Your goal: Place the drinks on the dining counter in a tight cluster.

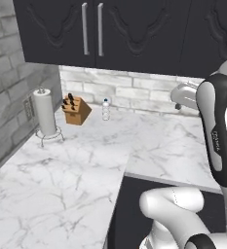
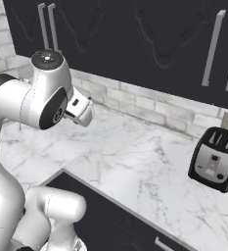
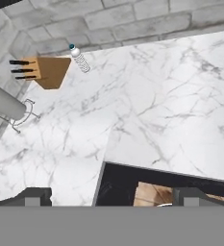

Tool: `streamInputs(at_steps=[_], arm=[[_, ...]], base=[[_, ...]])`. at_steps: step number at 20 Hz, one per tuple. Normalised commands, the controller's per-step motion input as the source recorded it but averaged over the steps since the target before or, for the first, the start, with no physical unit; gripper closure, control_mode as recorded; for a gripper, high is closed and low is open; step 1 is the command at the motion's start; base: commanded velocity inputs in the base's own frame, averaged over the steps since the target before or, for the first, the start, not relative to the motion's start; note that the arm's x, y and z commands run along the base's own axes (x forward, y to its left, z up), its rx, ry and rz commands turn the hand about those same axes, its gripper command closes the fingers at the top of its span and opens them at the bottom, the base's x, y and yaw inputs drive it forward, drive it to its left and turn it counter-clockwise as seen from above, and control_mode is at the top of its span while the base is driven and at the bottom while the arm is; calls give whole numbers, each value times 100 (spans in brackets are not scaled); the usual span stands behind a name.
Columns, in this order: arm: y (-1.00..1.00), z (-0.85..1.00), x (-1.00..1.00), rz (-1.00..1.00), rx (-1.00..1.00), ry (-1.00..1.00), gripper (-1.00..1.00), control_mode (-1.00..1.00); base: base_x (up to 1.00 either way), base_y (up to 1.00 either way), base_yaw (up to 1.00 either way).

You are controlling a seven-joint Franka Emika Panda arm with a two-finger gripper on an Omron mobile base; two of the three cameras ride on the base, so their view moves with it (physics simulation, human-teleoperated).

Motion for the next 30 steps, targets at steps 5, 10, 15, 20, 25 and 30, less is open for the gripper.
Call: streamInputs(at_steps=[5,10,15,20,25,30], arm=[[0,0,0,0,0,0,-100,100],[0,0,0,0,0,0,-100,100],[0,0,0,0,0,0,-100,100],[0,0,0,0,0,0,-100,100],[81,-4,32,-15,0,0,-100,-100],[81,-8,34,-16,0,0,-100,-100]], base=[[4,0,0],[0,0,0],[0,0,0],[2,7,0],[0,0,0],[0,0,0]])
